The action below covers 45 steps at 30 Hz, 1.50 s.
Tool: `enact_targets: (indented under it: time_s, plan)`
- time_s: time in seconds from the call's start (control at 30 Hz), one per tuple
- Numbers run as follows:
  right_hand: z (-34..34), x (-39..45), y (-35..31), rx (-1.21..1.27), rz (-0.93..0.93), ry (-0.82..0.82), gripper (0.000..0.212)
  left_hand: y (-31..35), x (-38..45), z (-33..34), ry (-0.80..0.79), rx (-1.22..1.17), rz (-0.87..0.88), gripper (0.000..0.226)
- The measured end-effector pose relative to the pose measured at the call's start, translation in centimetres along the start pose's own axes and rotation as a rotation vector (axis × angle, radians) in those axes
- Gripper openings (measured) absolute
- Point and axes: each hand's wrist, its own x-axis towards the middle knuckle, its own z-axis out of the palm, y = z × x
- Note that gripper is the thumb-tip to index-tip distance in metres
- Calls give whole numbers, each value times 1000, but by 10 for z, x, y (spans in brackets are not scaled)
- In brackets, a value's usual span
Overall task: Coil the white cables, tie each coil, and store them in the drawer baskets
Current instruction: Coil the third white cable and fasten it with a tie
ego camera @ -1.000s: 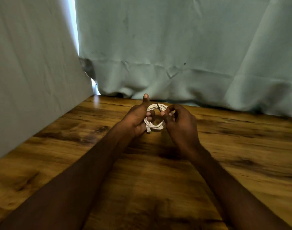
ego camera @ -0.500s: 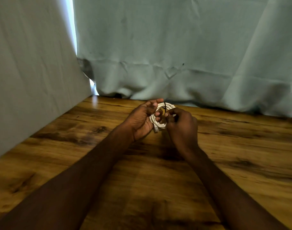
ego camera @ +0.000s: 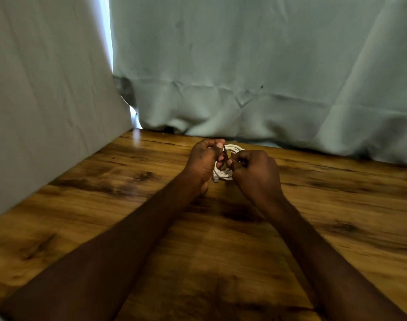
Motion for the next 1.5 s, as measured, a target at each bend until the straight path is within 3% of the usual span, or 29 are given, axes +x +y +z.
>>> enact_targets:
  time_s: [0.23,0.4,0.5,0.63,0.7,0.83,0.97,1.13,1.23,1.4,1.5]
  plan:
    - [-18,4,-12,724,432,-159,19,-4,-3,2,52,298,343,15]
    - [-27,6,-13,1002,513,-116,21,-6,-2,7,-52,505,431,16]
    - [-29,8,-14,802,407,26,25,-8,-2,2,-152,554,417,9]
    - [-35,10,8,-129,-72,249,26,6,-5,-7,-407,565,348,6]
    - [-44,11,15,-356,-163,293,27,14,-12,-6,-543,558,281,11]
    - [-56,17,26,-387,-81,262,19,23,-26,0,-791,530,214,28]
    - [-52,19,35,-181,51,73,30,26,-34,5,-892,575,203,32]
    - [-48,12,33,363,357,-143,24,17,-33,9,-714,544,279,25]
    - [-45,13,39,524,467,-162,20,5,-32,11,-573,626,388,20]
    - [-35,13,42,513,481,-119,17,-1,-32,10,-372,801,579,24]
    - [-28,17,43,140,286,105,12,-1,-28,8,-253,838,593,26]
